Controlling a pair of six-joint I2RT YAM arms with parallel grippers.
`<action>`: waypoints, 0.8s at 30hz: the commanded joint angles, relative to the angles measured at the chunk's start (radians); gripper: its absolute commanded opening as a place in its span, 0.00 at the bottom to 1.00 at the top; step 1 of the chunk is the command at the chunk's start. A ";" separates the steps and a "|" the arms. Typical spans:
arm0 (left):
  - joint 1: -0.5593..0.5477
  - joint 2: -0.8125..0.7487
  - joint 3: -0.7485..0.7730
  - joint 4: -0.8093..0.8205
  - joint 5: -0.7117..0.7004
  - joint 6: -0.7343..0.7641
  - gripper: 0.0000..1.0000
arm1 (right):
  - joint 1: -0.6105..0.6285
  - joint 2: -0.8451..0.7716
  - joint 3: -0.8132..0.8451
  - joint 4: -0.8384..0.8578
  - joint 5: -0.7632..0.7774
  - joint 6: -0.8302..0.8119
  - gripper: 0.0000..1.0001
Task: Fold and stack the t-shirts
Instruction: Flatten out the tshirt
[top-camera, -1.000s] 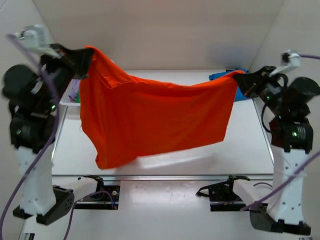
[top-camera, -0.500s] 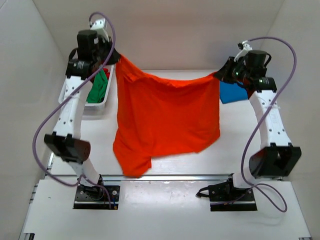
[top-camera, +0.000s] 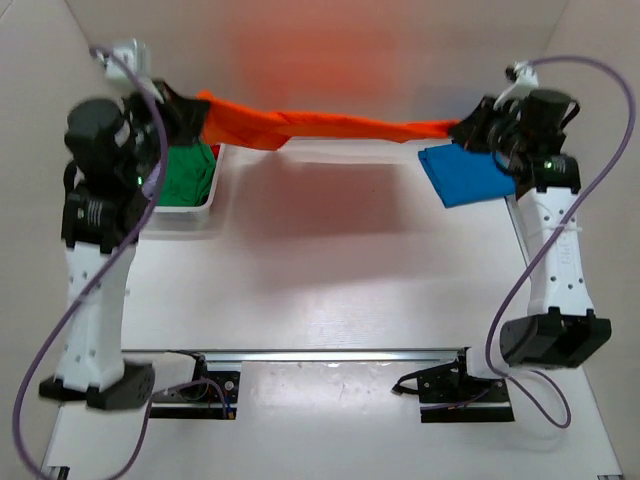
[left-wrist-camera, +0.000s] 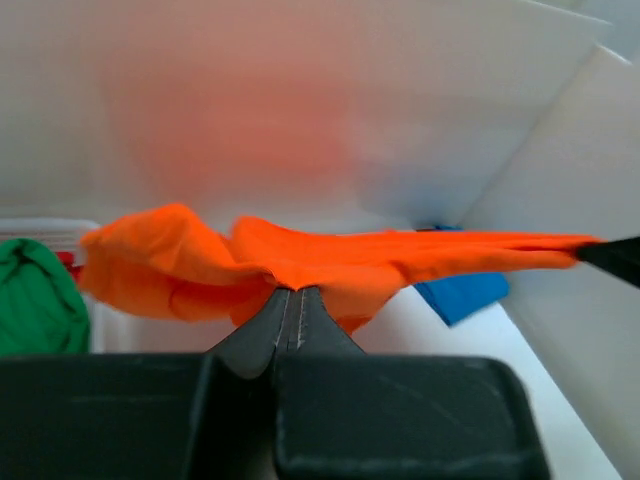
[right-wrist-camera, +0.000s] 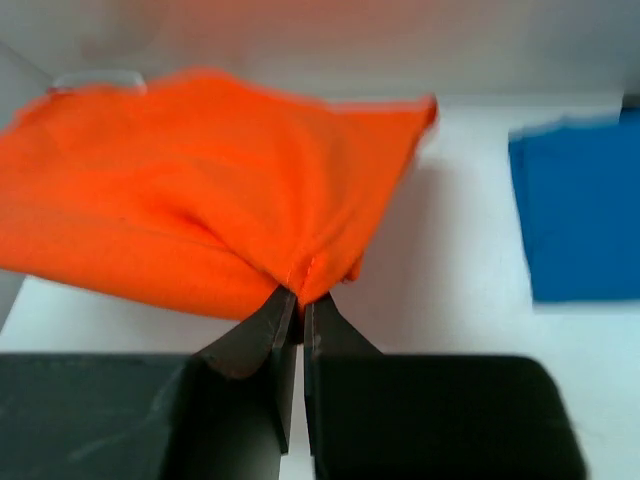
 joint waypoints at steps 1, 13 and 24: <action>-0.062 -0.095 -0.263 -0.025 -0.004 0.012 0.00 | -0.034 -0.063 -0.212 0.009 -0.021 0.001 0.00; -0.145 -0.557 -1.257 0.032 0.154 -0.226 0.00 | 0.001 -0.219 -0.864 -0.033 -0.050 -0.002 0.00; -0.168 -0.649 -1.393 -0.054 0.180 -0.258 0.00 | 0.005 -0.434 -1.142 -0.178 0.039 0.105 0.00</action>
